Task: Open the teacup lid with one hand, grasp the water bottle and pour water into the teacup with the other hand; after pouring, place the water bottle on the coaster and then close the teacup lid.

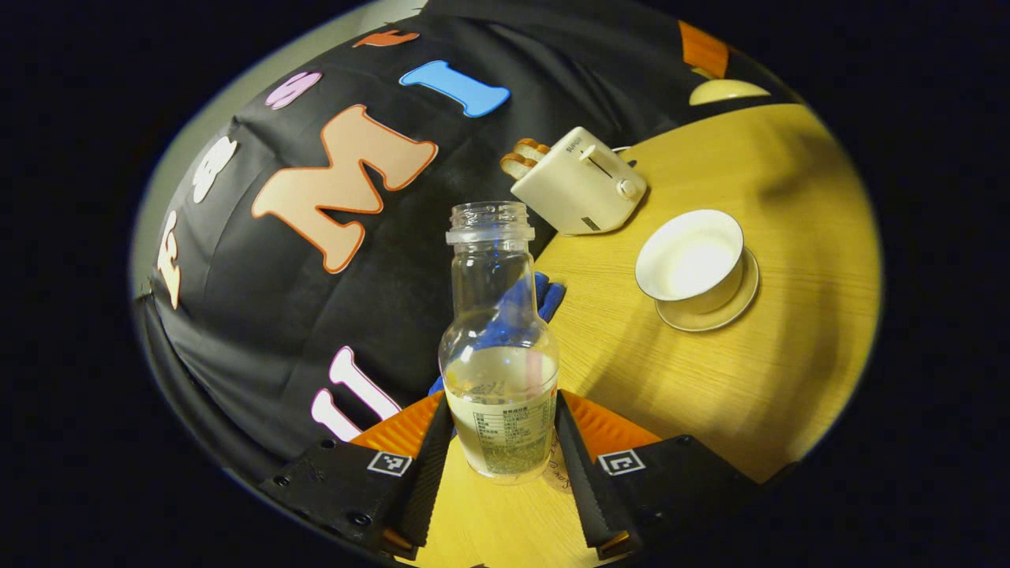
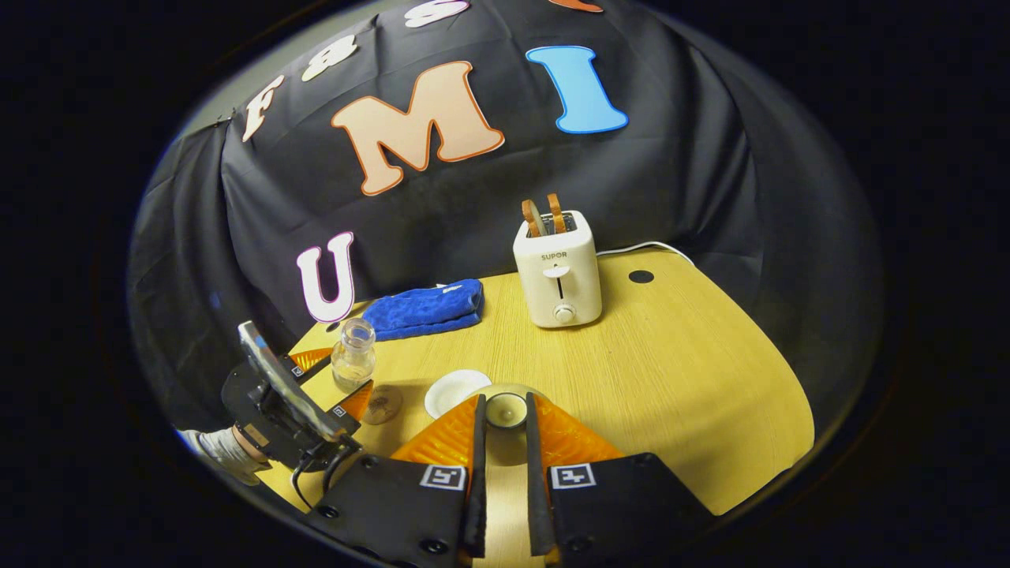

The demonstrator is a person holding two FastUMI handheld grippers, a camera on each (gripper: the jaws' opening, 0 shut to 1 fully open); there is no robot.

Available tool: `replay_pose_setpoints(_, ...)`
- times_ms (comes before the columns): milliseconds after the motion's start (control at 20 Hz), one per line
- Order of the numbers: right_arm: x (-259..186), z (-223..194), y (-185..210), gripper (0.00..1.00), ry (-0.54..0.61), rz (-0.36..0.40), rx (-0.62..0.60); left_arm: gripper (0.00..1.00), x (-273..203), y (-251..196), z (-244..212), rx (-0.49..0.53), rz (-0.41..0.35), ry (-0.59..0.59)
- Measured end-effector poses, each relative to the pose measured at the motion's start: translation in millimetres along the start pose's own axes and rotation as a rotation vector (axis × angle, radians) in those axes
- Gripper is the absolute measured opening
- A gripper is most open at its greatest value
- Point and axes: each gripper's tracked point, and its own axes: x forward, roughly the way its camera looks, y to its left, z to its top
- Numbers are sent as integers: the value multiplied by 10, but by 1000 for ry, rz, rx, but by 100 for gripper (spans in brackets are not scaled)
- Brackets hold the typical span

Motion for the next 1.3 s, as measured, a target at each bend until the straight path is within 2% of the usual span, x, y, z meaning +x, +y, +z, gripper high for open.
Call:
replay_pose_setpoints(150, 24, -24, -52, 25, 6, 7, 15, 70, -5, -21, -11, 78, -21, 16)
replay_pose_setpoints(200, 23, -32, -59, 22, 7, 9, 21, 70, -12, -36, -14, 103, -29, 21)
replay_pose_setpoints(350, 45, -46, -82, 22, 13, 15, 31, 70, 1, -57, -26, 170, -55, 33)
replay_pose_setpoints(450, 44, -55, -109, 25, 16, 16, 33, 70, 24, -35, 10, 229, -50, 34)
replay_pose_setpoints(500, 39, -65, -114, 22, 18, 19, 34, 70, 32, -39, 32, 257, -51, 31)
replay_pose_setpoints(850, 54, -91, -126, 25, 22, 34, 51, 70, 55, -71, 6, 426, -82, 59)
replay_pose_setpoints(950, 61, -114, -150, 22, 24, 37, 53, 70, 61, -67, -8, 460, -88, 65)
replay_pose_setpoints(1000, 63, -128, -144, 25, 26, 39, 56, 70, 66, -61, -20, 475, -92, 73)
replay_pose_setpoints(1100, 60, -146, -152, 22, 28, 42, 61, 70, 83, -65, -30, 512, -103, 87)
replay_pose_setpoints(1300, 49, -153, -160, 25, 25, 50, 69, 70, 84, -68, -61, 599, -127, 109)
